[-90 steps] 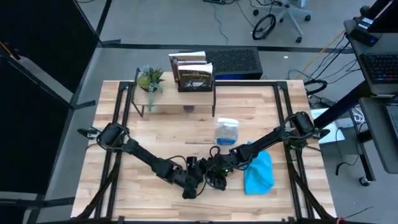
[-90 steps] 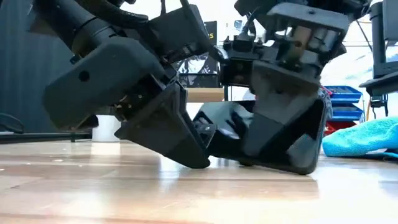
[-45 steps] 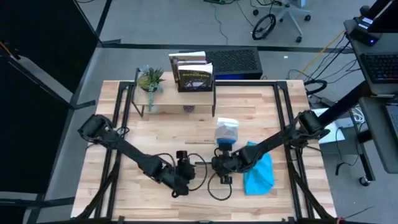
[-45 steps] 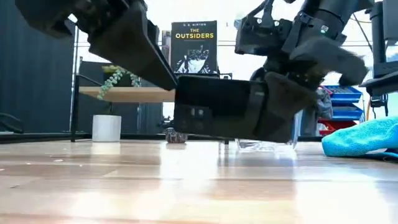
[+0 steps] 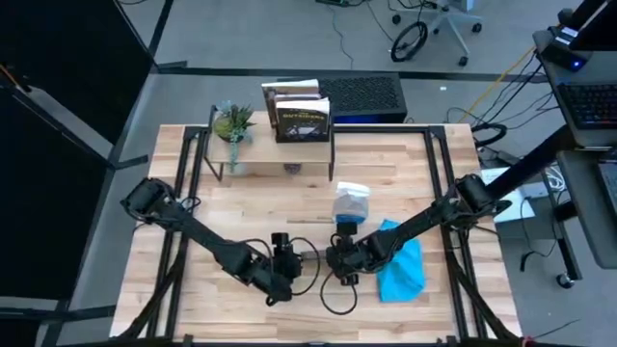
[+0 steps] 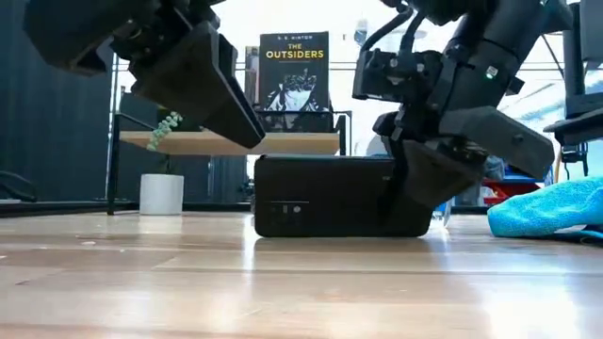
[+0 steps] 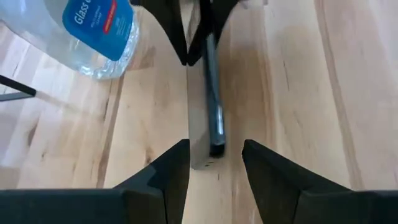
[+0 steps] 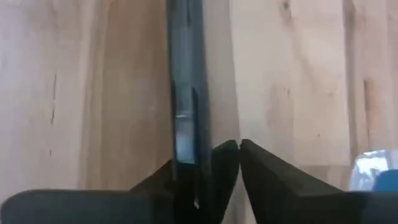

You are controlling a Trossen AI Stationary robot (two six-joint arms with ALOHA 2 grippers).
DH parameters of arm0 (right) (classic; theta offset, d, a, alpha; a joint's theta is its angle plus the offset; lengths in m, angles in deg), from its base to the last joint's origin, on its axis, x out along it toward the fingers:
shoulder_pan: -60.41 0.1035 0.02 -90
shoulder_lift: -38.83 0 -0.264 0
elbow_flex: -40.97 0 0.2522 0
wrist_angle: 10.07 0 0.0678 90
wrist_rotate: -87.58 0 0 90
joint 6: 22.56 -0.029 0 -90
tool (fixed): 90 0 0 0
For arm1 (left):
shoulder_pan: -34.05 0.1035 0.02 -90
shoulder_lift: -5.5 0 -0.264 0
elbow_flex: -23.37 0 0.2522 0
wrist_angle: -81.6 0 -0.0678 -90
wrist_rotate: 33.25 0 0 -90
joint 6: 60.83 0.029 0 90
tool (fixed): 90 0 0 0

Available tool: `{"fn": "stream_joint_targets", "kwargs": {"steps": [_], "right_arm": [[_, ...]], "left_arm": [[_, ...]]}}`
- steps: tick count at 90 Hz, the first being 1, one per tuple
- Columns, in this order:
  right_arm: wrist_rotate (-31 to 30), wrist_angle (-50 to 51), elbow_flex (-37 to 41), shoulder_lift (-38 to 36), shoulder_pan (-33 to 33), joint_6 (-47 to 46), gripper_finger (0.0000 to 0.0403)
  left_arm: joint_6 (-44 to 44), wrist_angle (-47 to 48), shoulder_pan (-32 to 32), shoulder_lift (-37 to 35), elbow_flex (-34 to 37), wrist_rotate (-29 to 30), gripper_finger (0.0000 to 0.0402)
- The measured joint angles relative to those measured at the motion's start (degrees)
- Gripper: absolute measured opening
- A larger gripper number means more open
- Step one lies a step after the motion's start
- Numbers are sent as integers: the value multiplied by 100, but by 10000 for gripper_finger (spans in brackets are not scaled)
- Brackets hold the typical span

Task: Apply microfiber cloth
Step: Wipe the front of the black cellphone with a blue microfiber cloth

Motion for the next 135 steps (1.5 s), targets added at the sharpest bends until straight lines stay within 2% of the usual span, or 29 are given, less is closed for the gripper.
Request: {"fn": "stream_joint_targets", "kwargs": {"steps": [12, 25, 42, 53, 73, 87, 115, 126, 135], "right_arm": [[68, 5, 0, 0, 22, -101, 169], [563, 3, 0, -7, 40, -451, 213], [953, 5, 0, -7, 58, -1028, 244], [1131, 19, -2, -15, 64, -1089, 249], [1091, 37, -2, -56, -15, -597, 249], [743, 118, 4, -235, -30, -399, 249], [768, 178, 4, -389, -13, -261, 249], [748, 1166, -176, -588, 29, -293, 249], [740, 2373, -479, -846, 56, -634, 249]], "left_arm": [[0, 0, -9, 0, 0, -2, 140], [2, 8, -21, 0, 0, -2, 140], [2, 7, -24, 0, 0, -4, 140], [4, -4, -24, 0, 0, -4, 140], [7, -16, -24, -2, 0, -7, 140], [7, -15, -24, -2, 0, -8, 140], [34, -11, -18, -2, -2, -9, 140], [-165, -87, -18, -2, -2, -9, 140], [-299, -422, 8, 37, -5, -22, 140]]}}
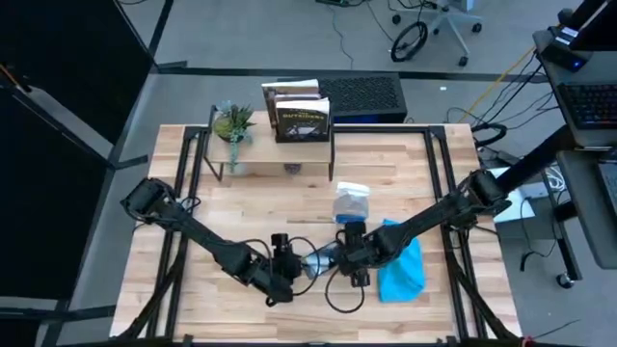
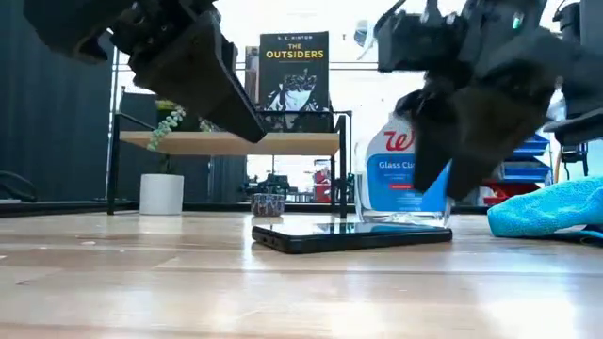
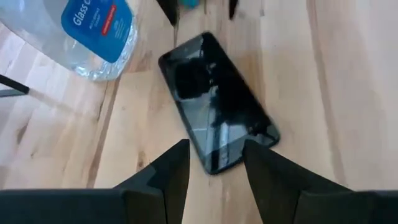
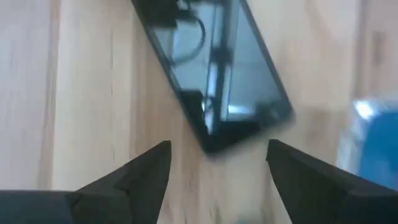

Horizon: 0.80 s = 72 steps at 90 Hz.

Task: Apply microfiber cloth
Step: Wipe the front of the black cellphone with a blue microfiber cloth

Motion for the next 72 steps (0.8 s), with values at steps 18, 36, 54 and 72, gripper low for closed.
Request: {"fn": "stream_joint_targets", "kwargs": {"steps": [18, 36, 54, 72], "right_arm": [[-210, 992, 183, -786, 371, -933, 249], [-308, 588, 1160, -1492, 932, -2448, 249], [-991, -1729, 1871, -1502, 1428, -3232, 249], [-1492, -3241, 2164, -501, 1011, -2739, 249]], "left_arm": [[-42, -643, 100, 264, -5, -326, 140], [-416, -333, 395, 324, -4, -327, 140], [-1063, 648, 884, 415, -2, -313, 140], [-1029, 484, 1159, 709, 5, -1024, 140]]}}
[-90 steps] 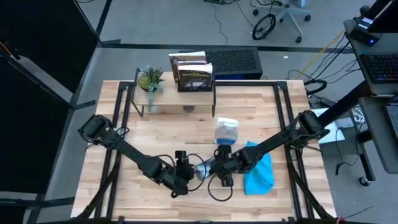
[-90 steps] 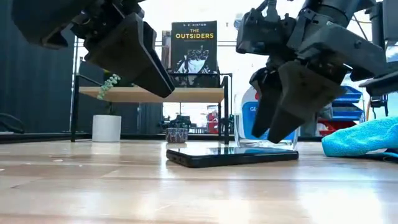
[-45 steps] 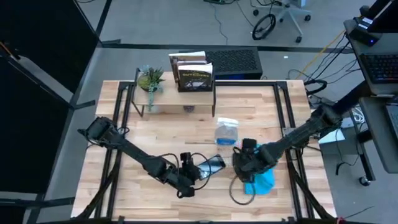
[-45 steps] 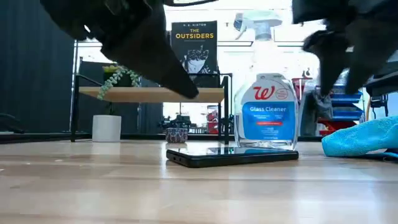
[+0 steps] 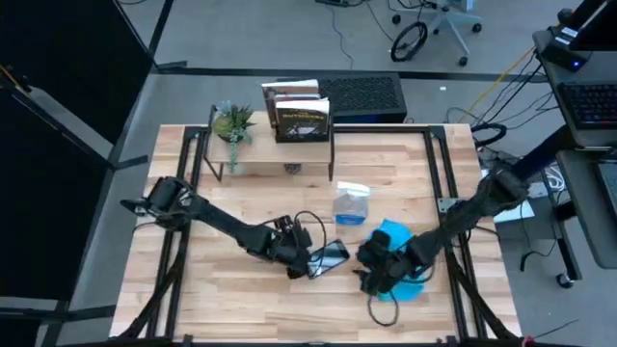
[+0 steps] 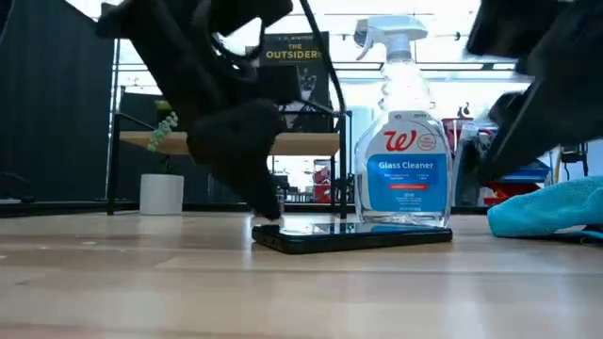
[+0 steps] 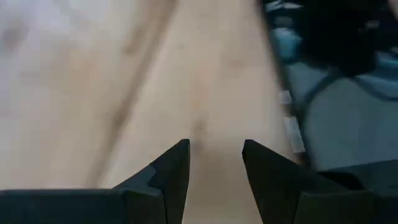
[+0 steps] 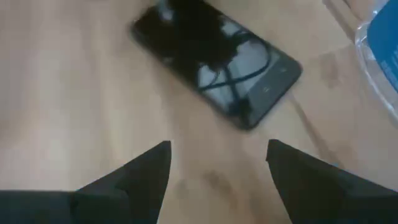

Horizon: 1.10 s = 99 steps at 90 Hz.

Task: Apply microfiber cloth
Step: Wipe the front of the black cellphone with a blue microfiber cloth

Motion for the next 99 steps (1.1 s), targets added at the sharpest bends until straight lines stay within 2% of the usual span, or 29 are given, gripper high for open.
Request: {"fn": "stream_joint_targets", "kwargs": {"steps": [5, 19, 33, 46, 66, 78, 86, 93, 99], "right_arm": [[9, -103, 3, 318, -121, 79, 249], [2, -541, -28, 800, -299, 451, 249], [-143, -689, -25, 761, -482, 962, 249], [-257, -1226, 8, 786, -681, 1799, 249], [-324, -1951, 9, 794, -955, 2426, 249], [245, -1537, 7, 640, -1026, 2531, 249], [744, -1148, 4, 421, -961, 2222, 249], [1132, -1047, 5, 202, -867, 1888, 249], [1189, -1157, 4, -13, -731, 1715, 249]], "left_arm": [[-20, -117, -7, 107, 0, -323, 140], [-294, -384, -244, 231, -9, -509, 140], [-468, -1186, -533, 268, 0, -887, 140], [-472, -2024, -651, 280, 2, -972, 140], [-470, -2117, -560, 277, 2, -895, 140], [-609, -1649, -509, 171, -2, -1386, 140], [-717, -1326, -606, 67, -2, -1636, 140], [-411, -1234, -697, -1, 2, -1632, 140], [-187, -1276, -743, -15, -15, -1350, 140]]}}
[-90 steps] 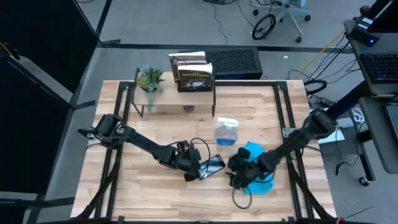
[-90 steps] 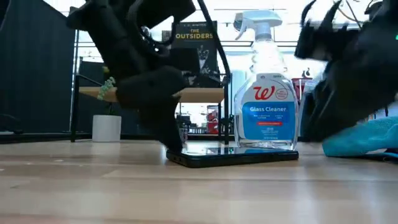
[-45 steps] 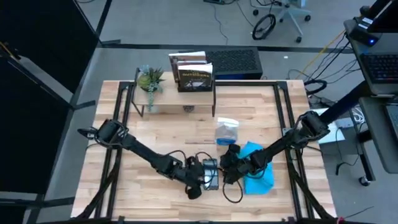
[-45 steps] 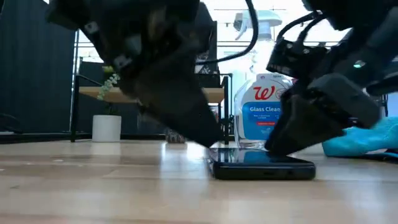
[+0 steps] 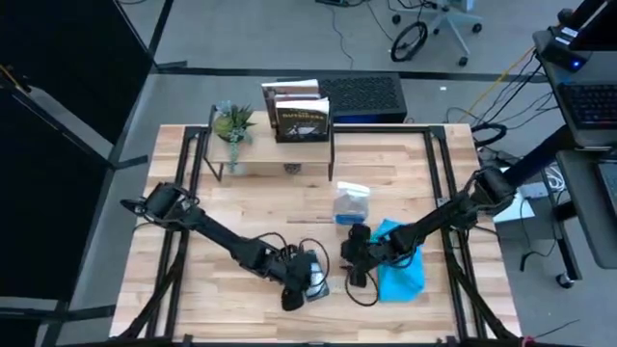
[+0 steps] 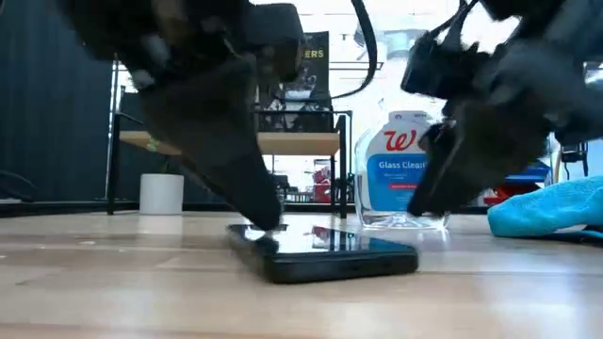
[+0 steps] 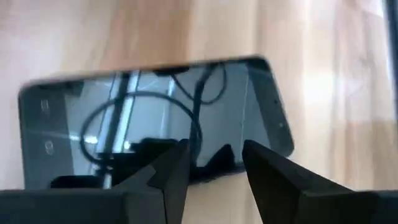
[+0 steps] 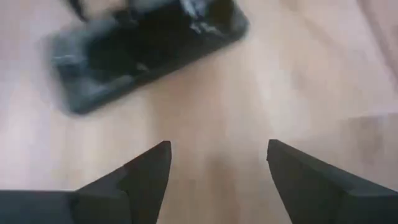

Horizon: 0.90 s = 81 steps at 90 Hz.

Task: Apply microfiber cloth
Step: Wipe the front of the black cellphone with a blue microfiber cloth

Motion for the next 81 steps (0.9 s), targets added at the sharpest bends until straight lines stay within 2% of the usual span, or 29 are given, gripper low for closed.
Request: {"fn": "stream_joint_targets", "kwargs": {"steps": [18, 40, 53, 67, 81], "right_arm": [[-303, -950, -4, -71, 433, -10, 249], [-401, -2310, -107, 1097, 842, 871, 249], [-962, -2291, -660, 1654, 793, 1067, 249], [-880, -2034, -1252, 2074, 770, 1439, 249], [-881, -1783, -1320, 2043, 771, 1437, 249]], "left_arm": [[707, 79, 182, -65, -5, 580, 140], [1328, 286, 388, -79, -5, 719, 140], [1371, 399, 352, -79, -5, 715, 140], [1112, 864, 335, -79, -5, 716, 140], [921, 1002, 213, -170, -5, 679, 140]]}}
